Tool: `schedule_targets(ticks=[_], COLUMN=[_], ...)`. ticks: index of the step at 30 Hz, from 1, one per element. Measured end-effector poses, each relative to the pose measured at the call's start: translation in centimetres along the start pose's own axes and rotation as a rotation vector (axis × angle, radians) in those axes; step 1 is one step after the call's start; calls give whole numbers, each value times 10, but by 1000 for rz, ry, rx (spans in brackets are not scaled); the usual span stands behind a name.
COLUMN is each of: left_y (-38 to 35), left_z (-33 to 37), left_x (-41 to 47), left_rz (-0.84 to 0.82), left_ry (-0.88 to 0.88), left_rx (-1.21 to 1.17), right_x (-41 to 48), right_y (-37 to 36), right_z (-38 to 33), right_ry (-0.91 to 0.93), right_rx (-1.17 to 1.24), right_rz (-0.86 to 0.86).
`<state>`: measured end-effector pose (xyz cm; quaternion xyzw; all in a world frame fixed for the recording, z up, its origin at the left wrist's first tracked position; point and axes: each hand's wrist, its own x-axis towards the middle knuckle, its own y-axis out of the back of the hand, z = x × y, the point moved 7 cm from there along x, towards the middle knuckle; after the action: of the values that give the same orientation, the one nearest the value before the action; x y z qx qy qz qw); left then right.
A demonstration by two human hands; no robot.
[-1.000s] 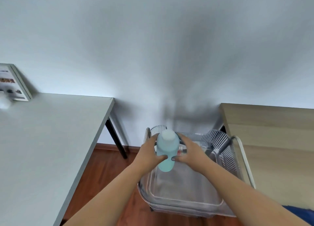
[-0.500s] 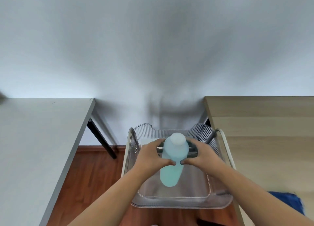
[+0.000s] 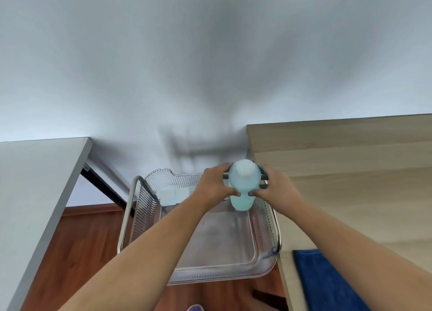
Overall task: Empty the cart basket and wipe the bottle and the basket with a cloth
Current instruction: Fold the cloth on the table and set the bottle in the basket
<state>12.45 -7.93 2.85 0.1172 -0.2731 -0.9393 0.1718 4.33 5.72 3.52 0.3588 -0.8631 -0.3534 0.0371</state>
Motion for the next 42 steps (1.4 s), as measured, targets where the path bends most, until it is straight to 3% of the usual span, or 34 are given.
schedule_targets(ticks=[15,18,21,24,28,33,42], left_y=[-8,-4,3,4,3,-19,-47], left_z=[-10,-21,-38,-71,-133,-197,-243], left_x=[12,1,-21,-52,-87,-113,-110], left_rz=[45,37,39,4,-83,-304,-494], left_ry=[34,66,74,107,217,378,382], left_rx=[7,27,95,220,430,613,761], right_x=[10,-4,-31,-60,-64,-41,-31], right_y=[3,5,7,-16,-82,-169,-225], right_z=[9,10,2,-5,0,45,98], right_ry=[-37,-44,56,185,208,30,-95], right_rx=[38,64,36,-52,-173,-490,-764], right_rz=[5,95,246,265,21,-434,-656])
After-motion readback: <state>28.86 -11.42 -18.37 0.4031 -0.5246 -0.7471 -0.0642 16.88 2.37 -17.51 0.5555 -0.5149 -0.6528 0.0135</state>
